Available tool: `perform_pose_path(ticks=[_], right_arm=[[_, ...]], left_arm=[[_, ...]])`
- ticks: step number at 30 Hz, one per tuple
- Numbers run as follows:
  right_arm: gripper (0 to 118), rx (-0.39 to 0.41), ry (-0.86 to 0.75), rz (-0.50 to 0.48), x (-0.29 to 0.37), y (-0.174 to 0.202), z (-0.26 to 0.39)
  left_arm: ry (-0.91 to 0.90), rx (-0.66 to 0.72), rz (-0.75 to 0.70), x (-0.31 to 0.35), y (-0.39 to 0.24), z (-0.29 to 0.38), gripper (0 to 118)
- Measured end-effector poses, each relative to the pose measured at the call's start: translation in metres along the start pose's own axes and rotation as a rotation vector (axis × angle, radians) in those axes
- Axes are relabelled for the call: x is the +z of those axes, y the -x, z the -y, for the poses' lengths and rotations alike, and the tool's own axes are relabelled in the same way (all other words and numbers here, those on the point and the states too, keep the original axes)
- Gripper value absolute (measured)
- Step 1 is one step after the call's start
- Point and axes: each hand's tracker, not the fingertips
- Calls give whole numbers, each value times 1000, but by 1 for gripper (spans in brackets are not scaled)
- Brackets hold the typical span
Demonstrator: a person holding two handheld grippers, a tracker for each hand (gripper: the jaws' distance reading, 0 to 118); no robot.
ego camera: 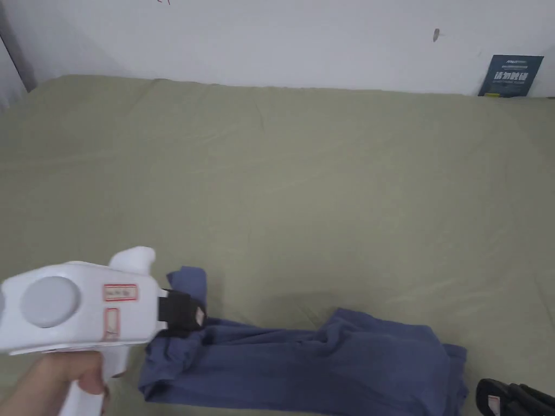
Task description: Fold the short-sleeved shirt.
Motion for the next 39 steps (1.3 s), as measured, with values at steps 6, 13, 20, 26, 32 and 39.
perform_pose_path(ticks=[6, 13, 20, 26, 32, 39], right_arm=[[0, -11, 17, -4, -3, -8, 8], [0, -24, 34, -4, -2, -16, 10], [0, -13, 46, -7, -7, -13, 9], [0, -11, 68, -34, -15, -7, 13], [0, -18, 83, -43, -18, -4, 15], [0, -47, 79, -33, -10, -10, 17]], left_arm=[[125, -120, -128, -81, -45, 26, 8], [222, -137, -115, -121, -60, 40, 114], [36, -90, 22, -35, -51, 26, 6], [-27, 63, -29, -10, 18, 30, 6], [112, 119, 180, -67, 28, 27, 6], [236, 32, 170, -155, -46, 56, 6]])
